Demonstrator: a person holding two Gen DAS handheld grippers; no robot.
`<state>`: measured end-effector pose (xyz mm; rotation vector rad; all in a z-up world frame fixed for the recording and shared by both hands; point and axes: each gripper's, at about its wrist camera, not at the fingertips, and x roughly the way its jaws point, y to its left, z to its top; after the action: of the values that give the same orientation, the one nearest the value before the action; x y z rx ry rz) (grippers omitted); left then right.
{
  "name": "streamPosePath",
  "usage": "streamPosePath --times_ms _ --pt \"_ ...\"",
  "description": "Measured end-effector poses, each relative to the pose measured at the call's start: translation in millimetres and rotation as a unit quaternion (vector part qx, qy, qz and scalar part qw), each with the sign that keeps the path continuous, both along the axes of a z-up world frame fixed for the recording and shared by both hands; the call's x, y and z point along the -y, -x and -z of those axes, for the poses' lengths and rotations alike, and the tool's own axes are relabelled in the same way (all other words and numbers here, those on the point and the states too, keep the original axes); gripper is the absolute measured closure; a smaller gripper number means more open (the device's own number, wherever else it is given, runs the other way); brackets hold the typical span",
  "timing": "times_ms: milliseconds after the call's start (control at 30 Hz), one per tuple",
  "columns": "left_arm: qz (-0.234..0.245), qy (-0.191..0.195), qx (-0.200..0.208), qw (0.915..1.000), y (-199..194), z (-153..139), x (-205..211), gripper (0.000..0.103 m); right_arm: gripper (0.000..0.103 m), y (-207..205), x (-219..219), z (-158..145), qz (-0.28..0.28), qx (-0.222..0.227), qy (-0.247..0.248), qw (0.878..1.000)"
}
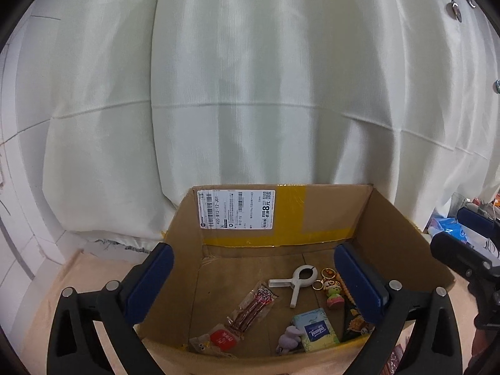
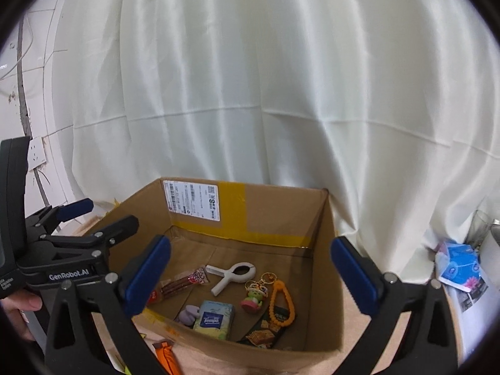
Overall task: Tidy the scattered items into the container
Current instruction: 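Move both grippers back from the box toward the items on the table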
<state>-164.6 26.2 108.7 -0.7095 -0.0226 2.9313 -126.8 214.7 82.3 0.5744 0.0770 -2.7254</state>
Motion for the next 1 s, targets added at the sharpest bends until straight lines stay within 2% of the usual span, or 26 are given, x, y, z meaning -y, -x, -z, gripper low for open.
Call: streamPosePath --times_ms 133,333,433,533,833,1000 --pt "0.000 -0.008 -0.021 0.9998 -28 -18 8 0.000 0.000 -22 -5 -14 0.001 -0.020 0.002 1.000" --pt "-0.003 -0.012 -0.050 0.9987 -77 -36 24 0.000 0.000 -76 -16 -43 -0.002 -0.075 0.025 0.997" --pt "-0.004 -0.010 -0.052 0.9986 -99 -31 32 0.000 0.000 -92 -20 -47 -0.020 -0.064 0.034 0.997" --pt "-0.007 -0.009 -0.042 0.9990 -116 -13 38 0.000 0.000 -104 -19 -34 -0.031 -0.043 0.026 0.998" --pt "-0.017 -0.042 -0.010 0.9989 -149 59 58 0.000 0.000 -118 -17 35 -0.015 0.010 0.014 1.000" --pt "-0.010 -0.025 0.012 0.9996 -158 93 55 0.000 0.000 -127 -23 64 0.003 0.030 0.006 1.000"
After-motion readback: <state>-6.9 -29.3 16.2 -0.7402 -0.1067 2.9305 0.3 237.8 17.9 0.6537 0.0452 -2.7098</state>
